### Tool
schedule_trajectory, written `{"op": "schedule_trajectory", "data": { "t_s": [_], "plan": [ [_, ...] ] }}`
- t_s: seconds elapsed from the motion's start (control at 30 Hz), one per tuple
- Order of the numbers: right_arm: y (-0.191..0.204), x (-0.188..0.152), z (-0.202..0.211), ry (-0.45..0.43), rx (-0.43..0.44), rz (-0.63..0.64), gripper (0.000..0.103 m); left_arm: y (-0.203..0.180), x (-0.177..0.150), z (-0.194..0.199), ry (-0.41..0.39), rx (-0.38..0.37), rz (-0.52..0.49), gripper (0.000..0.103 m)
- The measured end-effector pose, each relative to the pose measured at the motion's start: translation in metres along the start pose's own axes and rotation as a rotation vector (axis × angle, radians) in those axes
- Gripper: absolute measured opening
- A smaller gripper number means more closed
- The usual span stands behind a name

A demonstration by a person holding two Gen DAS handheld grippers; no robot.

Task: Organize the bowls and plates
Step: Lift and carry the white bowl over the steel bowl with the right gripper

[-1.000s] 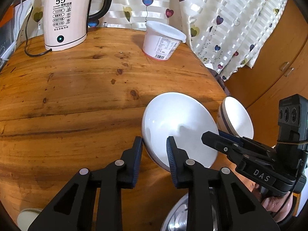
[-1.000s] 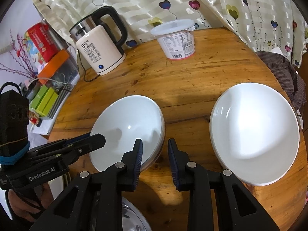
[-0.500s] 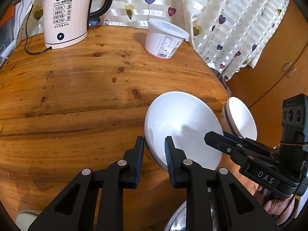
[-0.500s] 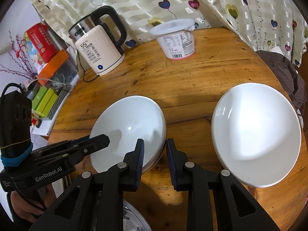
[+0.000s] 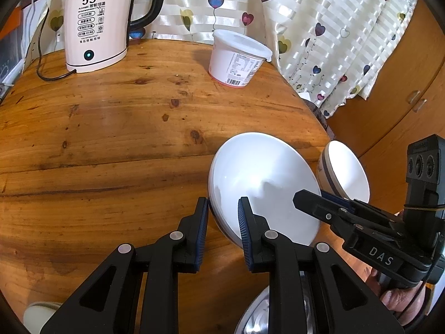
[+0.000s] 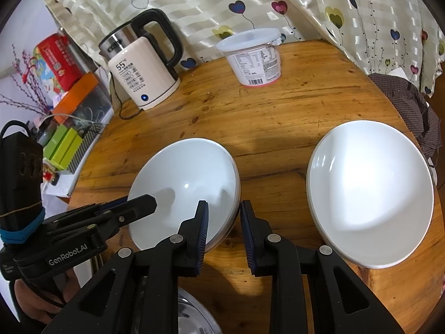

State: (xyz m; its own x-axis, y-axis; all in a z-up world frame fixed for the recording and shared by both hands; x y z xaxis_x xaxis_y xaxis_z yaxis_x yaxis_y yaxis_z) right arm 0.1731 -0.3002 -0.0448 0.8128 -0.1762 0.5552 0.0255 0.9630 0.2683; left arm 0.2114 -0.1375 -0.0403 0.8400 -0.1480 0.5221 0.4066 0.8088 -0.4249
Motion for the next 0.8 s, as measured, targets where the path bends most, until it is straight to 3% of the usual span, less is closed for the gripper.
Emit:
{"op": "schedule_trajectory", "data": {
  "t_s": [0.8],
  "plan": [
    [0.023,-0.003,0.048,-0.062,-0.004,0.034,0.023,-0.018,-0.011,0.047,-0.069,-0.013,-0.021,0.023]
  ]
}}
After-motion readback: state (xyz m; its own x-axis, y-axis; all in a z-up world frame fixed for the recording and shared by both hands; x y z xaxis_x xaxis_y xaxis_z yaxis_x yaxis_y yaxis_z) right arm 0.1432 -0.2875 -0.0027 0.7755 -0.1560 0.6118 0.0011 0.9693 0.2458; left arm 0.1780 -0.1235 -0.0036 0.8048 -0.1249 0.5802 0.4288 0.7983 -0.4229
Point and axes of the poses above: each gripper's, at about its wrist camera, not at the fingertips, and z roughly against the way its jaws point, y to its left, x to its top, the point moved 3 cm from there along -z, roughly the way its jaws point, and after that the axes turned 7 degrees about -x, right-handed, at the moved point
